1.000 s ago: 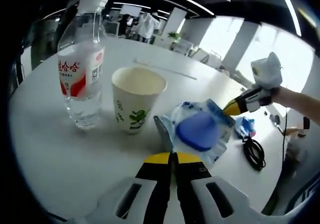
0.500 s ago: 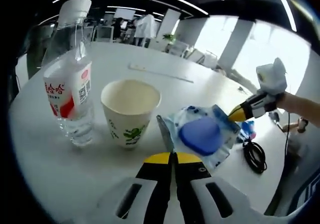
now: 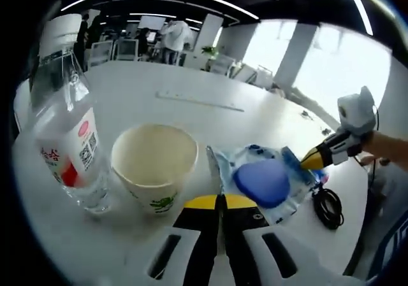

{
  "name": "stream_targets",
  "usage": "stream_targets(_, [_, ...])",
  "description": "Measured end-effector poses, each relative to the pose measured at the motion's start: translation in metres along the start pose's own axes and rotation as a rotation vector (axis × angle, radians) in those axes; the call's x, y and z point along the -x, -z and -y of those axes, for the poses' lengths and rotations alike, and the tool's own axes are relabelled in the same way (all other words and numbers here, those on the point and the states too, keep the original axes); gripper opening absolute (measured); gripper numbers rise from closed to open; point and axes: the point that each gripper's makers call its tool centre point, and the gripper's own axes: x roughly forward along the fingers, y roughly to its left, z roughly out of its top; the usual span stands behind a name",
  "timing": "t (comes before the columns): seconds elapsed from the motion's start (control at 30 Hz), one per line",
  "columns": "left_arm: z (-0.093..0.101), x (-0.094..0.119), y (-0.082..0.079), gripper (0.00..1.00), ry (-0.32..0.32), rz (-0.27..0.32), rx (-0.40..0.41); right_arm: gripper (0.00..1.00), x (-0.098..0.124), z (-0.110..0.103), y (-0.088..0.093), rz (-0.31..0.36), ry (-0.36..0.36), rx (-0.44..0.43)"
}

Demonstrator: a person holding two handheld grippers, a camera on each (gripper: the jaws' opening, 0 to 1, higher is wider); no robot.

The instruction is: Arrange the tabletop items into an orderly group along one side of the table until the central work area is clear of visible clutter.

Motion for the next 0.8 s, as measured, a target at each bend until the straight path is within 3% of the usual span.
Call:
stream_targets(0.37, [0.003, -0.01, -0.005, 0.0, 0.005, 0.002, -0.006, 0.0, 0.002, 0.001, 0.007, 0.01, 0.009, -0.03])
stream_targets(0.8, [-0.002, -0.017, 0.002, 0.0, -0.004, -0.016, 0.002, 0.0, -0.004, -0.001, 0.012, 0.01, 0.01, -0.042])
